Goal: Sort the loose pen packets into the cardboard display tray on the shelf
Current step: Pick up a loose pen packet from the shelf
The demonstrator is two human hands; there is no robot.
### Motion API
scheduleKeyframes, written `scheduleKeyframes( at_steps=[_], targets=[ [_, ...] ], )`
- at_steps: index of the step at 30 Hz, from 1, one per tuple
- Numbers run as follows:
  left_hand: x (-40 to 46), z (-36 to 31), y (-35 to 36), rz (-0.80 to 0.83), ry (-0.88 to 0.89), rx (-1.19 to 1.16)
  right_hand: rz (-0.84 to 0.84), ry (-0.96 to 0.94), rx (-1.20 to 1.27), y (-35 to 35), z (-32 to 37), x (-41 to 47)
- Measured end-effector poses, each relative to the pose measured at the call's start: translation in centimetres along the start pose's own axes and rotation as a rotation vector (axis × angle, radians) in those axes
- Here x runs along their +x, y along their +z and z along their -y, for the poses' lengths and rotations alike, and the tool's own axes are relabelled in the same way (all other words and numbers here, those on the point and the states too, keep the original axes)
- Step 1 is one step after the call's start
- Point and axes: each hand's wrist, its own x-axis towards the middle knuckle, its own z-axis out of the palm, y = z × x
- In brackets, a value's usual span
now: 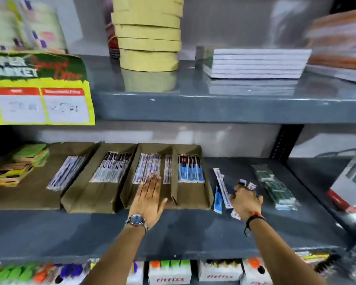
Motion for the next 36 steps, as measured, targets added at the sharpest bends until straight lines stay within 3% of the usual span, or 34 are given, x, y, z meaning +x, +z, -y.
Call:
scheduleKeyframes(
  at_steps=[1, 6, 13, 17, 19, 21, 24, 27, 36],
  targets=[
    [0.6, 0.8, 1.1, -0.049, 0.004, -0.032, 0.030, 0.019, 0.002, 0.1, 0.2, 0.4],
    [2.0, 2.8, 5.8, 0.159, -0.031, -0.085, 0.070, 0.032, -0.093, 1.8, 0.8, 2.2],
    [1.6, 3.2, 7.6, 0.146, -0.063, -0.291, 0.120, 0.101, -0.075, 2.4, 1.1, 2.7],
    [1.7, 3.3, 7.7, 0.108, -0.067, -0.321, 0.073, 0.156, 0.105, -0.1, 1.7, 2.5],
    [1.9, 3.4, 7.4, 0.124, -0.078, -0.379, -0.004, 0.084, 0.188, -2.2, 2.2, 2.6],
    [2.4, 3.3, 5.8, 0.101, -0.160, -0.600, -0.039, -0.053, 0.220, -4.1, 3.2, 2.1],
    [3.7, 2.8, 1.9, -0.030, -0.351, -1.098, 0.094, -0.264, 0.182, -5.6, 5.3, 1.0],
    [5.3, 2.8, -0.7, -0.072, -0.387, -1.369, 0.210, -0.401, 0.248, -5.5, 7.2, 0.1],
    [6.2, 4.5, -0.7, -0.078, -0.458, -1.414, 0.324, -0.458, 0.487, -5.0, 7.3, 0.5]
  ],
)
